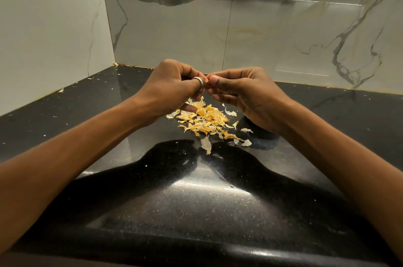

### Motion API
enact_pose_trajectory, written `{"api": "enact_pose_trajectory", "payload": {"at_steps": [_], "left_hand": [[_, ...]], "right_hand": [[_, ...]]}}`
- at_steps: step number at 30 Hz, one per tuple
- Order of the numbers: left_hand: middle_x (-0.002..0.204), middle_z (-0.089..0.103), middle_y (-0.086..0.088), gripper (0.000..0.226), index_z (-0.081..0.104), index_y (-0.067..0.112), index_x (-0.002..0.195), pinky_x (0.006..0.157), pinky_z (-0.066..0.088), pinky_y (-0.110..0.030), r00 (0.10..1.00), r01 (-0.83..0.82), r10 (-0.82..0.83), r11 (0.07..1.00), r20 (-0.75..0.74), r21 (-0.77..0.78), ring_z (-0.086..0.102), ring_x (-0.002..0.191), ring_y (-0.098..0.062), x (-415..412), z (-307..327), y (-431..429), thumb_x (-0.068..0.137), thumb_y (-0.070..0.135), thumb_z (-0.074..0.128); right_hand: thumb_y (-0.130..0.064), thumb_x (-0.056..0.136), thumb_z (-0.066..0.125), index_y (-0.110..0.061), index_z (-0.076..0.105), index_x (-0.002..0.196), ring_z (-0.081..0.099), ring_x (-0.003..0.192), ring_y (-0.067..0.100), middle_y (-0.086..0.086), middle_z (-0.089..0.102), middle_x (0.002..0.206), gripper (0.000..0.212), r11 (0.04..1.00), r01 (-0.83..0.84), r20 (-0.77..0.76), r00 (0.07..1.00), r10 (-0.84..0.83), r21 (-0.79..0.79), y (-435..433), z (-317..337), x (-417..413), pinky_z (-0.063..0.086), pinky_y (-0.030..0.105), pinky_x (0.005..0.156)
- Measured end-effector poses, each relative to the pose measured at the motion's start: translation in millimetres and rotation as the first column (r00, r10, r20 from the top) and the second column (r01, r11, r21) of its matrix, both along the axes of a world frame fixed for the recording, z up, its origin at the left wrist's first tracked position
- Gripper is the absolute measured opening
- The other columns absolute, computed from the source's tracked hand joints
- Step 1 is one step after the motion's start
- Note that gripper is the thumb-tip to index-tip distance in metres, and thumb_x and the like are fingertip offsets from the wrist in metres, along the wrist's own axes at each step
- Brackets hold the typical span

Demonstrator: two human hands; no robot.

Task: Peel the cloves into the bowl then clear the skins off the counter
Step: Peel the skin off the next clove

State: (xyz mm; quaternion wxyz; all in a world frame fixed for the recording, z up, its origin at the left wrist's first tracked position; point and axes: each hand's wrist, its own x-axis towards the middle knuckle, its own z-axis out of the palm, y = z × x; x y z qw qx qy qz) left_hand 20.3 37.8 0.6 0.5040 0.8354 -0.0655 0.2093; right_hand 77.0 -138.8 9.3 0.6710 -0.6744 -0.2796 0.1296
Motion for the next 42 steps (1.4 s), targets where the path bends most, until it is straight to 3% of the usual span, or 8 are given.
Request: {"api": "enact_pose_trajectory", "payload": {"at_steps": [8,14,21,27,34,39,42], "left_hand": [[0.081,0.069,-0.009,0.013,0.071,0.008,0.092,0.059,0.062,-0.035,1.000,-0.020,0.020,1.000,0.012,-0.005,0.068,0.068,-0.012,0.4,0.5,1.4,0.098,0.010,0.059],[0.081,0.070,-0.010,0.018,0.072,0.003,0.093,0.061,0.063,-0.039,0.997,-0.075,0.075,0.997,0.021,0.026,0.070,0.069,-0.016,4.1,-2.0,3.9,0.098,0.014,0.058],[0.083,0.070,-0.006,0.004,0.073,0.011,0.092,0.057,0.060,-0.029,0.997,-0.068,0.064,0.995,0.044,0.079,0.069,0.069,-0.013,4.1,-3.7,4.1,0.090,0.014,0.072],[0.084,0.070,-0.007,0.009,0.074,0.013,0.094,0.059,0.061,-0.030,0.997,-0.058,0.053,0.995,0.061,0.083,0.069,0.072,-0.017,5.3,-3.6,6.3,0.086,0.017,0.077],[0.092,0.075,-0.006,0.018,0.074,0.011,0.105,0.059,0.060,-0.024,0.991,-0.082,0.059,0.978,0.119,0.194,0.073,0.076,-0.018,8.0,-5.2,9.7,0.092,0.003,0.066],[0.078,0.073,0.006,0.014,0.077,0.015,0.102,0.056,0.059,-0.025,0.979,-0.076,0.024,0.965,0.205,0.250,0.069,0.061,-0.014,8.4,-7.4,7.5,0.089,0.018,0.075],[0.069,0.069,0.010,0.017,0.078,0.016,0.102,0.053,0.056,-0.024,0.973,-0.071,0.012,0.965,0.229,0.251,0.065,0.054,-0.013,7.1,-7.5,5.0,0.088,0.026,0.075]], "right_hand": [[-0.001,0.095,0.058,0.008,0.068,0.110,0.070,0.078,0.017,0.018,0.073,0.096,0.021,0.994,-0.057,-0.180,0.981,0.072,0.089,-2.6,3.4,0.9,0.060,0.022,0.072],[-0.005,0.095,0.060,0.005,0.070,0.106,0.069,0.078,0.017,0.015,0.073,0.091,0.018,0.998,-0.035,-0.148,0.988,0.042,0.052,-4.6,4.8,2.2,0.059,0.024,0.075],[-0.007,0.093,0.064,0.003,0.072,0.105,0.070,0.076,0.015,0.013,0.074,0.089,0.017,1.000,0.000,-0.124,0.992,0.004,0.031,-6.5,6.8,2.7,0.060,0.022,0.070],[-0.007,0.093,0.064,0.003,0.071,0.107,0.070,0.078,0.017,0.013,0.074,0.090,0.019,1.000,0.020,-0.112,0.994,-0.017,0.024,-7.6,7.8,4.4,0.060,0.022,0.071],[0.010,0.092,0.055,0.007,0.070,0.108,0.071,0.081,0.018,0.017,0.072,0.095,0.022,1.000,0.016,-0.113,0.993,-0.015,0.005,-8.6,9.6,5.9,0.060,0.022,0.072],[0.017,0.089,0.055,0.008,0.067,0.111,0.073,0.082,0.021,0.020,0.073,0.100,0.027,1.000,0.001,-0.096,0.995,-0.003,-0.017,-8.1,8.5,4.7,0.060,0.023,0.072],[0.013,0.087,0.061,0.006,0.068,0.107,0.075,0.079,0.020,0.015,0.075,0.091,0.022,0.999,0.000,-0.056,0.998,-0.002,-0.040,-7.2,7.8,3.4,0.060,0.022,0.068]]}}
